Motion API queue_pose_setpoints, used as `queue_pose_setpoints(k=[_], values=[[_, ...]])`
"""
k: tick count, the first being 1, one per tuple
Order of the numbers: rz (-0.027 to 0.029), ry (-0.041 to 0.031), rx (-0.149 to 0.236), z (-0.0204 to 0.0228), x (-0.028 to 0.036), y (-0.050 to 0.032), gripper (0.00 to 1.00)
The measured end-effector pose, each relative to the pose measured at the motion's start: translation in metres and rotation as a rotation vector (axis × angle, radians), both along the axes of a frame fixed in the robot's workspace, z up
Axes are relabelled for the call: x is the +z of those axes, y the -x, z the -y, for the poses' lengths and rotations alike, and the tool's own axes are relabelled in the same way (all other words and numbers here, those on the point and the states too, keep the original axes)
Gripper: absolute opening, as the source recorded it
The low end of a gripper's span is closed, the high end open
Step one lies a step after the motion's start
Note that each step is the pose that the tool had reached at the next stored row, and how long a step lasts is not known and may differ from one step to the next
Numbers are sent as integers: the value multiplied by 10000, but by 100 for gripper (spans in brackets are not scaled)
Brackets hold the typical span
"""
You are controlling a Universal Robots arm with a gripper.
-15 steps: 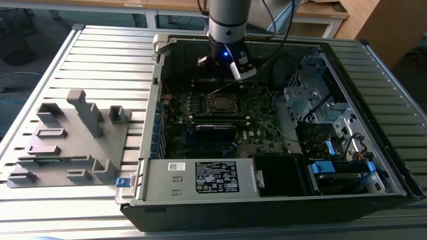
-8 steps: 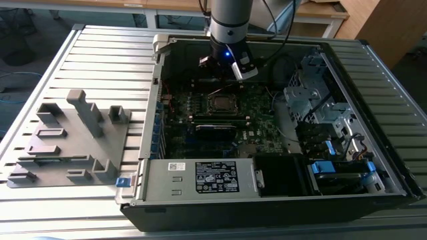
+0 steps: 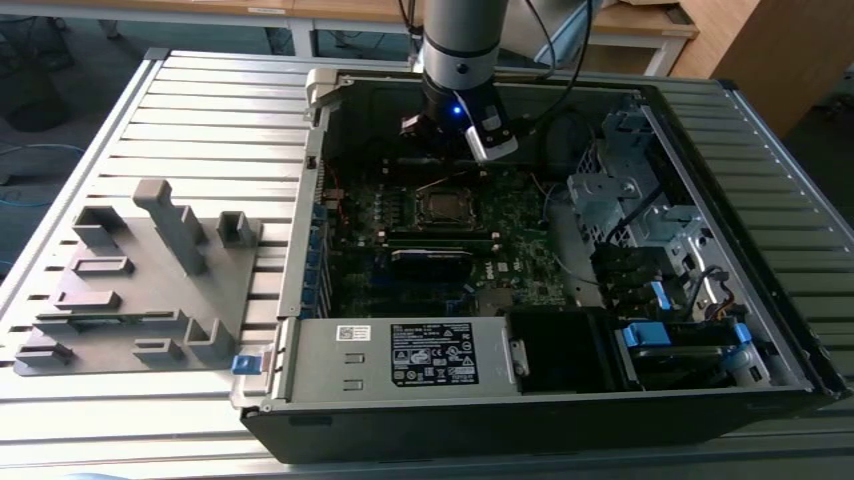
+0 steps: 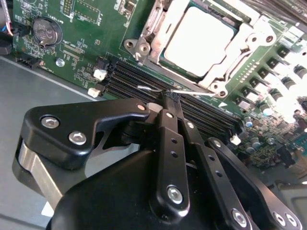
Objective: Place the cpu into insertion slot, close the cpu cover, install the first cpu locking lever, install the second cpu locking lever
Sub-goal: 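Install the first cpu locking lever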
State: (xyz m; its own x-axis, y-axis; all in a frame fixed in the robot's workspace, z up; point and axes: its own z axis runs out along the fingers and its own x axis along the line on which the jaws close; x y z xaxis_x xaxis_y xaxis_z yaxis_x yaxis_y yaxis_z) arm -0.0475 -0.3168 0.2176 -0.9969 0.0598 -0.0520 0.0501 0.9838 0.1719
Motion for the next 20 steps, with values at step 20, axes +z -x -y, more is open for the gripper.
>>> queue_pose_setpoints(k=[20], values=[[151, 106, -1071, -1, -42, 15, 11]])
